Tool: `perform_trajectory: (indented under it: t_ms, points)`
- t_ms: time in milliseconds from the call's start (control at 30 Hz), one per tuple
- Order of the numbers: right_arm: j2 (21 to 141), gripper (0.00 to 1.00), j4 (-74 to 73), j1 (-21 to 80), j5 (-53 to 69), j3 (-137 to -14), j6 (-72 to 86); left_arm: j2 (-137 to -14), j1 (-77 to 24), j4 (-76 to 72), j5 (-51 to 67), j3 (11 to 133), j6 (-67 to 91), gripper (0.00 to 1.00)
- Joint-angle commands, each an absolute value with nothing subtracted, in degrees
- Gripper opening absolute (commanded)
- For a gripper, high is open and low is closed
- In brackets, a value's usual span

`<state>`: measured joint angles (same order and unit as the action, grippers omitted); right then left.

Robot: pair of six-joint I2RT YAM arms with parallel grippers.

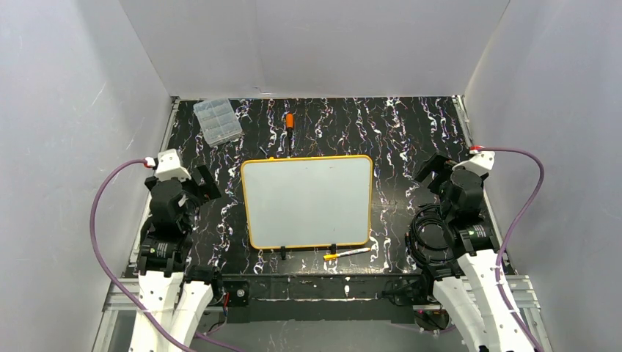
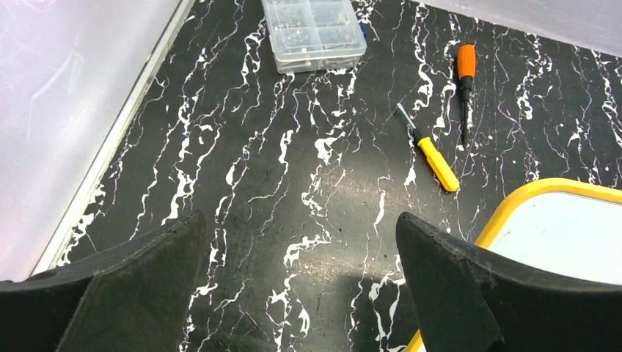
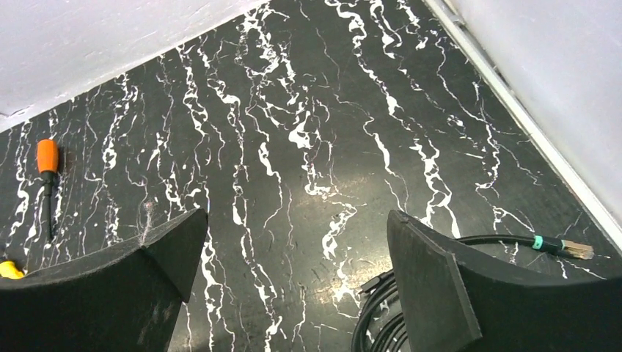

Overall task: Write a sentence on the whiteboard
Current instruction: Open the whiteboard marker at the center of the board.

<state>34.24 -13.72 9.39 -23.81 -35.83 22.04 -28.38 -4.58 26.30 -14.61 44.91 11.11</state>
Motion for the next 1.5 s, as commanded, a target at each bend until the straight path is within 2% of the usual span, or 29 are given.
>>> perform_trajectory:
  t_ms: [0,233,367,633,767,833,1000,1100,1267,1467]
  points:
    - [34.94,1.00,-15.81,9.23,-22.13,-38.83,25.05,-30.45,-4.31,27.50,-16.24,47.41,12.54,0.99]
    - [39.90,1.00,-28.74,9.23,-16.20,-42.62,28.12,-29.89,-4.31,27.99,-13.73,47.46,12.28,0.99]
    - [41.66,1.00,-32.30,9.23,-15.62,-42.86,26.59,-28.23,-4.67,28.00,-1.90,48.56,9.44,0.99]
    - [41.78,1.00,-30.44,9.23,-16.08,-42.47,25.63,-31.09,-7.36,34.52,21.78,60.26,12.01,0.86]
    - [41.95,1.00,-29.42,9.23,-16.40,-42.54,24.89,-34.17,-11.76,34.62,29.37,60.55,14.69,0.83]
    - [41.85,1.00,-27.90,9.23,-15.12,-42.39,23.94,-36.64,-18.83,34.91,27.06,59.12,15.12,0.82]
    - [41.76,1.00,-25.44,9.23,-13.77,-42.59,21.46,-43.23,-45.08,33.54,7.20,56.82,15.61,0.81]
    - [41.97,1.00,-25.14,9.23,-14.09,-42.89,21.27,-46.77,-56.49,28.14,1.04,54.58,16.25,0.79]
    - [41.94,1.00,-25.55,9.23,-14.26,-43.07,21.18,-52.13,-68.85,17.40,-4.29,49.38,15.98,0.67]
    - [40.84,1.00,-24.93,9.23,-13.78,-42.48,21.05,-62.25,-77.78,5.53,-7.85,44.21,14.38,0.60]
